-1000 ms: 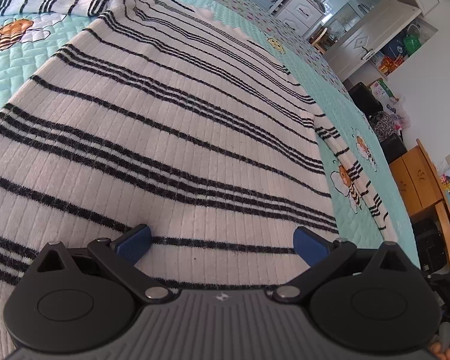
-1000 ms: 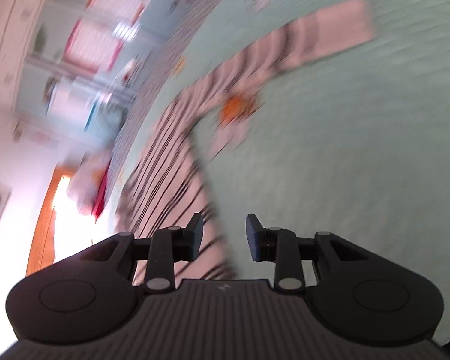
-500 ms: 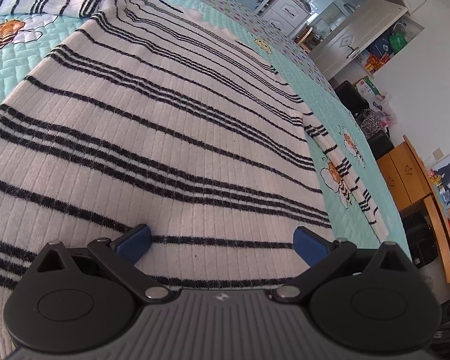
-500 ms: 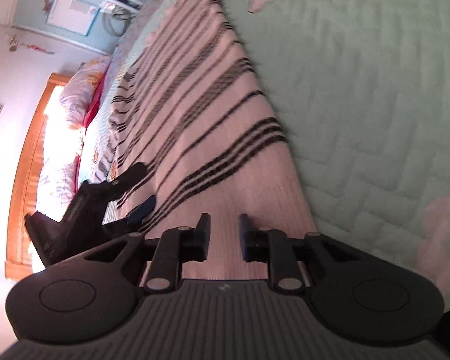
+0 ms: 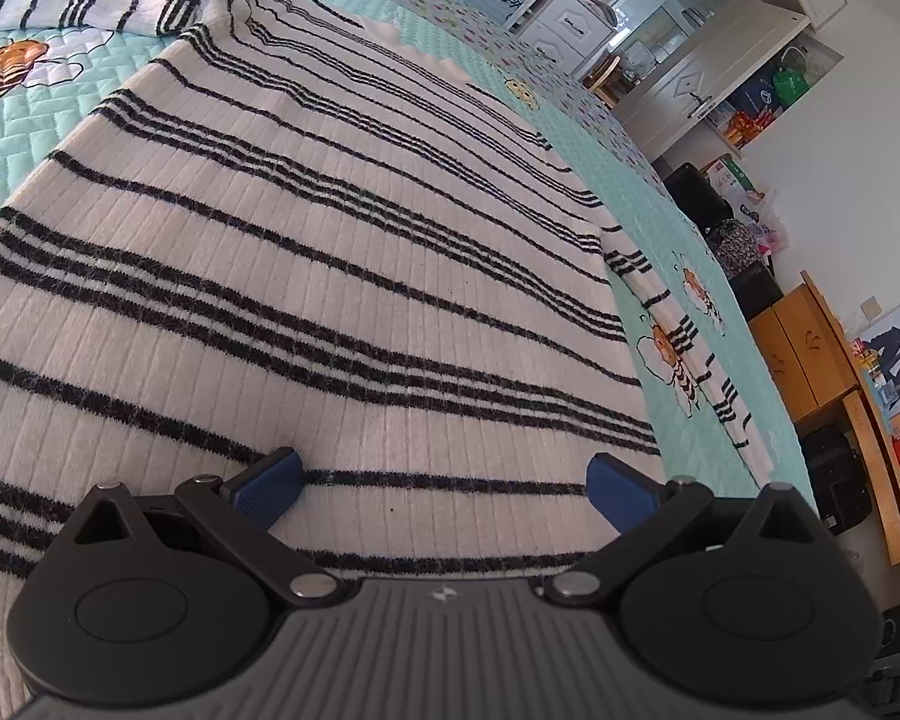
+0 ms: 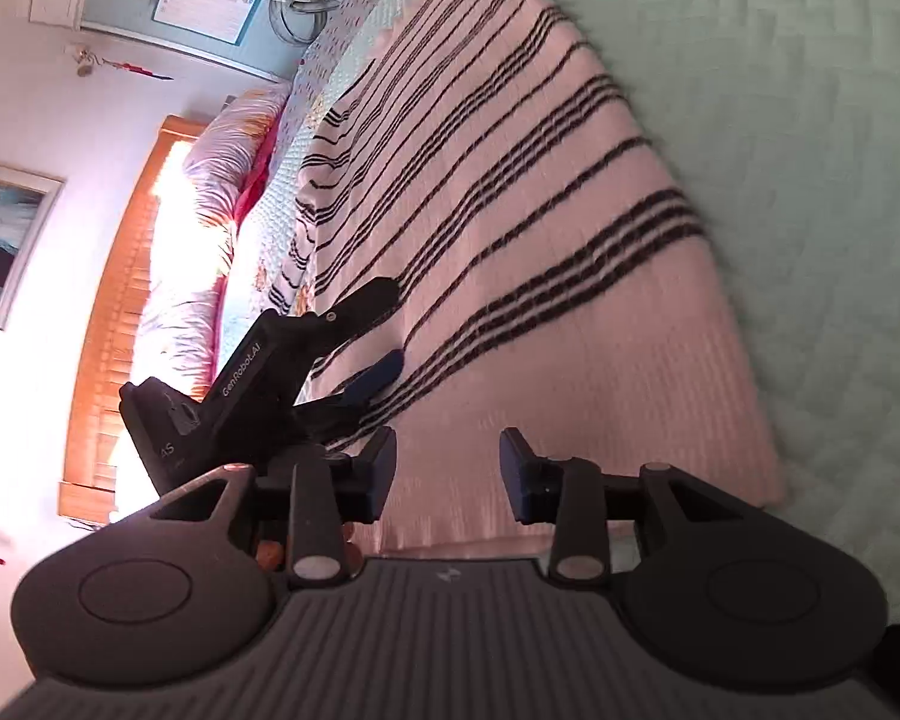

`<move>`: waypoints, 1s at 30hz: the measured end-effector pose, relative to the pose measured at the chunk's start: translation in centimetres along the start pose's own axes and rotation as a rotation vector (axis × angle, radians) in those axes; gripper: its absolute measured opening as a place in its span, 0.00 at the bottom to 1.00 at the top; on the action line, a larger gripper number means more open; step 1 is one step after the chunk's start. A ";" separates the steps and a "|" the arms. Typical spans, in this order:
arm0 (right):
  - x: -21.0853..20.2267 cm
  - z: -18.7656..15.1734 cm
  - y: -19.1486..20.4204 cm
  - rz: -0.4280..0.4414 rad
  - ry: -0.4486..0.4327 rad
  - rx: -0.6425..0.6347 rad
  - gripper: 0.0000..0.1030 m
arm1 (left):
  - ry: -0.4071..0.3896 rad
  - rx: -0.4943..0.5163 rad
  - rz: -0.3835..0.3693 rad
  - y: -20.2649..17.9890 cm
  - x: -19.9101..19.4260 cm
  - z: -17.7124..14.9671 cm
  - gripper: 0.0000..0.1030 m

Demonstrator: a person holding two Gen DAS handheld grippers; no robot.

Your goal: Fold clothes

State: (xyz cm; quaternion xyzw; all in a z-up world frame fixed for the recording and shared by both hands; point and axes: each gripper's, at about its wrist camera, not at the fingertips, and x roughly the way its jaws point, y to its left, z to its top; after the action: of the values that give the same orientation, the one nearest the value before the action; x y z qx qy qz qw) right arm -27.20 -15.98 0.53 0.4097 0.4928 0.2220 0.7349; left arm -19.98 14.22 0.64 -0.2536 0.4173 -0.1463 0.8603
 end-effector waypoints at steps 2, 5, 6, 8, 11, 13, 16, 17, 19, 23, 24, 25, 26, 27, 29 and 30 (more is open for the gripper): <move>0.7 -0.8 -1.5 -0.027 0.016 0.029 0.45 | 0.003 0.010 0.000 -0.1 -0.1 -0.1 1.00; 0.6 -1.9 -3.7 0.008 -0.011 0.097 0.36 | 0.010 -0.013 -0.009 0.0 -1.0 0.0 1.00; 0.2 -2.1 -4.1 0.017 -0.016 0.111 0.31 | 0.011 -0.021 -0.012 -0.1 -1.6 -0.1 0.99; -0.1 -2.2 -4.5 0.014 -0.016 0.121 0.25 | -0.003 -0.010 -0.002 0.0 -3.3 -0.7 0.99; -0.2 -2.5 -4.6 0.018 -0.027 0.117 0.24 | -0.032 0.006 0.026 0.6 -6.2 -1.9 0.99; -0.1 -2.7 -4.4 0.017 -0.037 0.115 0.24 | -0.044 -0.009 0.074 1.8 -7.8 -2.9 0.99; 0.0 -3.0 -4.4 0.018 -0.046 0.115 0.24 | -0.055 -0.079 0.119 4.7 -8.9 -4.5 0.94; 0.2 -3.0 -4.3 0.017 -0.048 0.114 0.24 | -0.068 -0.087 0.104 5.3 -9.3 -4.9 0.94; 0.1 -3.1 -4.3 0.017 -0.052 0.116 0.24 | -0.050 -0.064 0.123 4.8 -9.4 -4.8 0.94; 0.3 -3.1 -4.0 0.014 -0.053 0.126 0.24 | -0.006 -0.047 0.164 4.0 -9.4 -4.3 0.94; 0.5 -3.0 -4.0 0.014 -0.052 0.131 0.24 | 0.007 -0.062 0.169 4.0 -9.5 -4.1 0.94; 0.5 -3.0 -3.9 0.014 -0.051 0.139 0.24 | 0.015 -0.091 0.161 4.0 -9.7 -3.6 0.94; 0.6 -2.9 -3.8 0.013 -0.047 0.144 0.24 | 0.022 -0.121 0.153 4.1 -9.9 -3.2 0.94; 0.7 -2.8 -3.6 0.009 -0.041 0.147 0.25 | 0.024 -0.146 0.143 4.0 -10.2 -2.7 0.94; 0.8 -2.5 -3.0 0.010 -0.029 0.144 0.31 | -0.020 -0.173 0.109 3.9 -11.5 -1.5 0.94; 0.8 -2.3 -2.3 0.029 -0.024 0.123 0.43 | -0.044 -0.185 0.095 3.8 -12.2 -0.9 0.94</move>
State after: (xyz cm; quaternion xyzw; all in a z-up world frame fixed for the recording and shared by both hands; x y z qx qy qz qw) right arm -29.17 -15.80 -2.17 0.4638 0.4907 0.1968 0.7109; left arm -27.93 22.73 5.87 -0.3149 0.4215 -0.0607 0.8482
